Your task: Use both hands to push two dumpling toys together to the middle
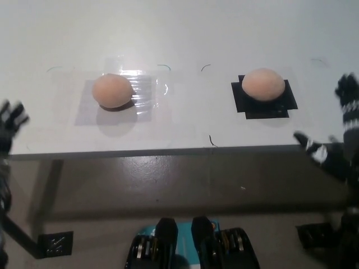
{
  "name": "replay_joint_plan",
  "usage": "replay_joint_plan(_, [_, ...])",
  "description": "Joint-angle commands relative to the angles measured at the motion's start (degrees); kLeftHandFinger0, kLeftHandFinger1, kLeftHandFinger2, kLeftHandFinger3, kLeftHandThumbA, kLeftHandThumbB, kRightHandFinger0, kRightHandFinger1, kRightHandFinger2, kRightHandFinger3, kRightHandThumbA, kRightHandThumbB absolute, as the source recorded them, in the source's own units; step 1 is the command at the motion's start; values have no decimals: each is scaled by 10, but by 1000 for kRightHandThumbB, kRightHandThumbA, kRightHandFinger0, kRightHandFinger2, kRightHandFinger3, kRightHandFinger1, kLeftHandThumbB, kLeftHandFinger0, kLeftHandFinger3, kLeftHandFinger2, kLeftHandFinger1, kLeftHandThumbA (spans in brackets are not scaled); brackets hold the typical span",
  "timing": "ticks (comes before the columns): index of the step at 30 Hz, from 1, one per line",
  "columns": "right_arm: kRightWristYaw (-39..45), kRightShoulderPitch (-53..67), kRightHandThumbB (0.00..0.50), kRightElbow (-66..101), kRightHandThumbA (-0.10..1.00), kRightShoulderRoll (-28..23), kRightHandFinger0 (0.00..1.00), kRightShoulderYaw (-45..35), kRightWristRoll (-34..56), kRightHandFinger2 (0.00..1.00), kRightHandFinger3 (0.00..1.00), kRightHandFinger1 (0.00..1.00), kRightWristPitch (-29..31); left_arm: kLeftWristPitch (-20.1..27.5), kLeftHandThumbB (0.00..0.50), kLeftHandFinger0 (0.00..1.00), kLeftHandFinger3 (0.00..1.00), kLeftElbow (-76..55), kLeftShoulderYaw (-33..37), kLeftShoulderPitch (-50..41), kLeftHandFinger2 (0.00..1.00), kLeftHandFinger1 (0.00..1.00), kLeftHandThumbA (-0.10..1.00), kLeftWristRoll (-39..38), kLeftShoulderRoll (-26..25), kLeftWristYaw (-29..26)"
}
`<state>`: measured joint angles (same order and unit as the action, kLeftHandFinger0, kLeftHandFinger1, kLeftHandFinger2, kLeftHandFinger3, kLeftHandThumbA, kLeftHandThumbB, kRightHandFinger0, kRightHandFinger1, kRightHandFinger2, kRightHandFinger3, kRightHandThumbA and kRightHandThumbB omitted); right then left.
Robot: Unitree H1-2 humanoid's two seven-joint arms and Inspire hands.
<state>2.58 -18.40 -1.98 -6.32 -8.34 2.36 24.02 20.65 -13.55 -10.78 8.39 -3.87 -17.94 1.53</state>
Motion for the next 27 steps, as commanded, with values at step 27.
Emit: replay_joint_plan(27, [93,-473,240,-664,1000,-97,1000,-124,187,1000,1000,1000,-36,-74,321,1000,1000,641,3,500,1000,1000,1000,-48,-76,73])
